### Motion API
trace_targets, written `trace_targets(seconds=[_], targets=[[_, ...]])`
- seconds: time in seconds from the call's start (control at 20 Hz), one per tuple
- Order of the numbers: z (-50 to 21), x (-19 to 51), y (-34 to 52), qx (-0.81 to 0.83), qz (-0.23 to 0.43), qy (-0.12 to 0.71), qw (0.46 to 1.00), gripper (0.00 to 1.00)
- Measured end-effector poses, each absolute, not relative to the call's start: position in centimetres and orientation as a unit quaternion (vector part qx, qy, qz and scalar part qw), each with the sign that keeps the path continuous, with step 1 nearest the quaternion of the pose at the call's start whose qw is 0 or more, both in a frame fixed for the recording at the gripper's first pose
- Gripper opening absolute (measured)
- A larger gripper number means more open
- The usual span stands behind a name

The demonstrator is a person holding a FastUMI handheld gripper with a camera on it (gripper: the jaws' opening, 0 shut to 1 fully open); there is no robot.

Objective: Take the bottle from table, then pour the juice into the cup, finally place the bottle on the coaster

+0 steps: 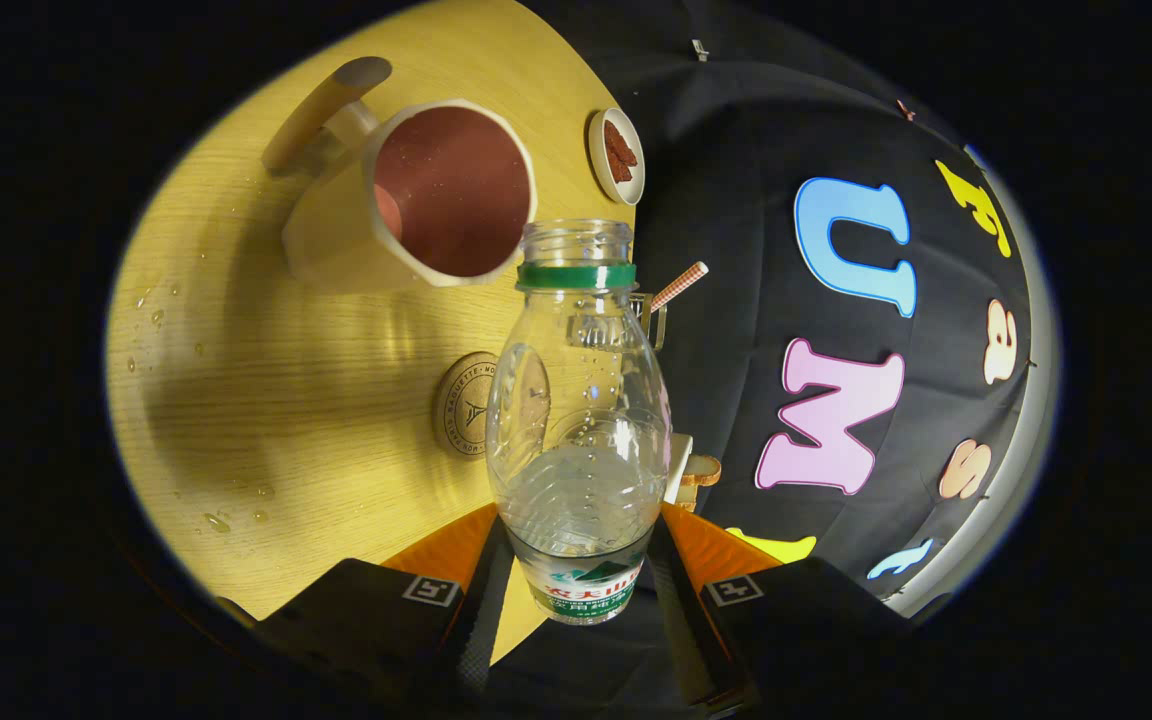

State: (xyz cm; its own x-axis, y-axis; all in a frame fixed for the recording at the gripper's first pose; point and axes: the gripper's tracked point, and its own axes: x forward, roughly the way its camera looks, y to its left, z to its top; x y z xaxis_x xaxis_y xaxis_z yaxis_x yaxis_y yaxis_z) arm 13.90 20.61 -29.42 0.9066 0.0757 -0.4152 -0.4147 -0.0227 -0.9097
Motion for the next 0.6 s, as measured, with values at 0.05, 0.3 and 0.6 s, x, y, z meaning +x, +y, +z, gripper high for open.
trace_targets(seconds=[0.05,0.3,0.6], targets=[[-29.32,13.81,20.66,-0.698,0.179,0.12,0.683,0.74],[-29.31,13.8,20.7,-0.713,0.18,0.114,0.668,0.74],[-28.66,14.21,20.77,-0.73,0.177,0.104,0.652,0.74]])
